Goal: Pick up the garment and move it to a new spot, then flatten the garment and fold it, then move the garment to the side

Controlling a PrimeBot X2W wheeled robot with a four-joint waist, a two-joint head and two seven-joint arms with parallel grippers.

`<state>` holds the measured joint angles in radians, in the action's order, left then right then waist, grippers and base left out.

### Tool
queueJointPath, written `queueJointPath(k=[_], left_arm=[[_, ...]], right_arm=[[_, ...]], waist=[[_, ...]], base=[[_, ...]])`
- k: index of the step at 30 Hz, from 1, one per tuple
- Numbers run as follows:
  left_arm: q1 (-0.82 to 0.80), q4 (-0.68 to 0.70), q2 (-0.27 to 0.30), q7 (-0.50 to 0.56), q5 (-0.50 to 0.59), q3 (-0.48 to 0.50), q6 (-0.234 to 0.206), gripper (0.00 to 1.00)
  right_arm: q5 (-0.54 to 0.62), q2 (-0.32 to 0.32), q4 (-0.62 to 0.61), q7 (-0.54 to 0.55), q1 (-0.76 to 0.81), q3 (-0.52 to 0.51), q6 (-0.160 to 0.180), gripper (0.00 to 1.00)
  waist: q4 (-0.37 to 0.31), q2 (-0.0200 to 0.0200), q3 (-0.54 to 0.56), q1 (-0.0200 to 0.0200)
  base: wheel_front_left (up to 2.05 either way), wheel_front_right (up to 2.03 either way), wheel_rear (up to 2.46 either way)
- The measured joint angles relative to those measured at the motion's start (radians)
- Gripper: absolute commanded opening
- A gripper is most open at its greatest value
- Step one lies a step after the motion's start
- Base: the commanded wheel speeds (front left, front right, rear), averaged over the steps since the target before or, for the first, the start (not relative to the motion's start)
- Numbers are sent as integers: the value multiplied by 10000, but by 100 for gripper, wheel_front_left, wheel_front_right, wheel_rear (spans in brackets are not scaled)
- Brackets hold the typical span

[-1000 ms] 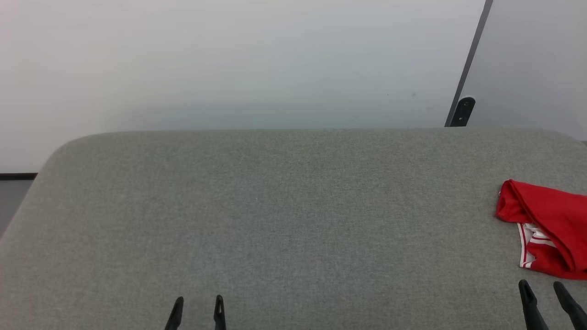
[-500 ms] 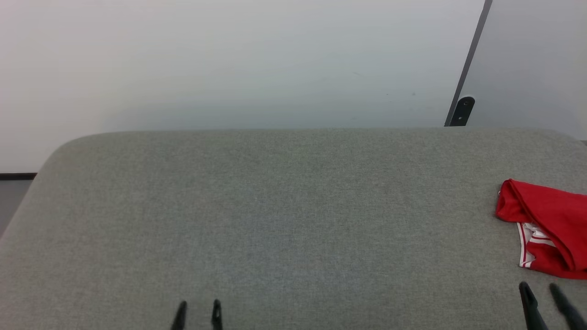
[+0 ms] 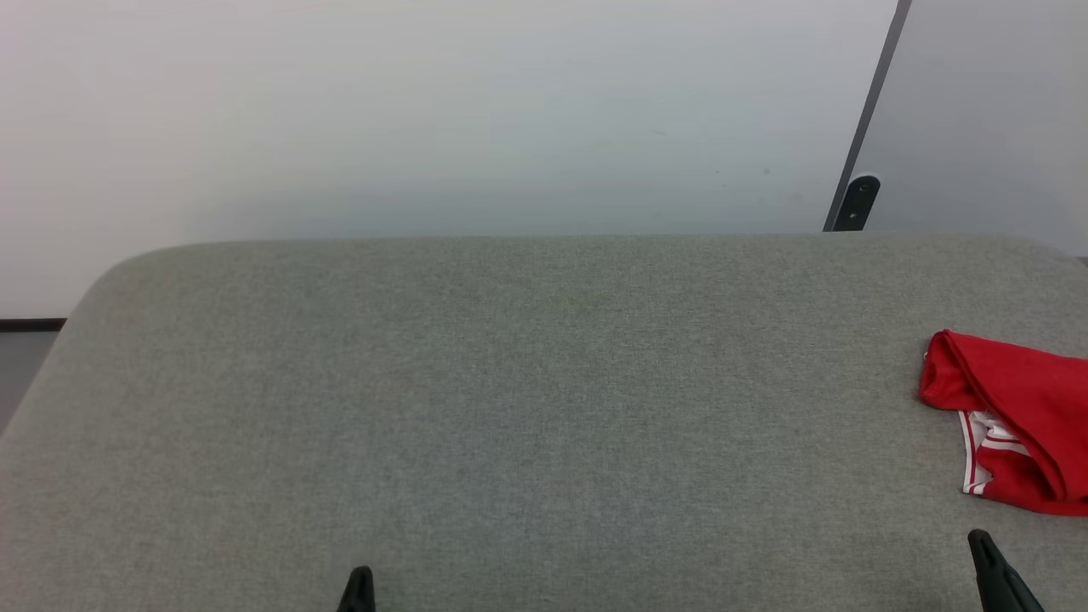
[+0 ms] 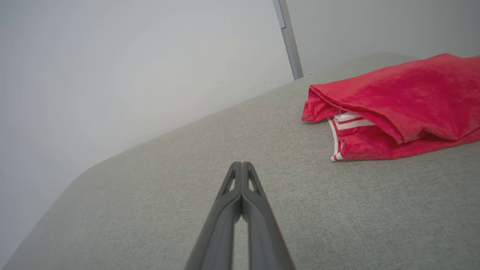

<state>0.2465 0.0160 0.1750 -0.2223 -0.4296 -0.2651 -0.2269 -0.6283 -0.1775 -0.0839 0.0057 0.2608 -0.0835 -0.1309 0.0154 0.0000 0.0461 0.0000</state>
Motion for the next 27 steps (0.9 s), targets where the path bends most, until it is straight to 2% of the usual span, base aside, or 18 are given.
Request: queueJointPath(k=[27], left_arm=[[-1225, -968, -207, 911, -4268, 984, 1229, 0]], right_arm=[[-3427, 378, 1131, 314, -1213, -25, 0, 0]], waist=[[-35, 0, -114, 0]], base=[[0, 0, 0]])
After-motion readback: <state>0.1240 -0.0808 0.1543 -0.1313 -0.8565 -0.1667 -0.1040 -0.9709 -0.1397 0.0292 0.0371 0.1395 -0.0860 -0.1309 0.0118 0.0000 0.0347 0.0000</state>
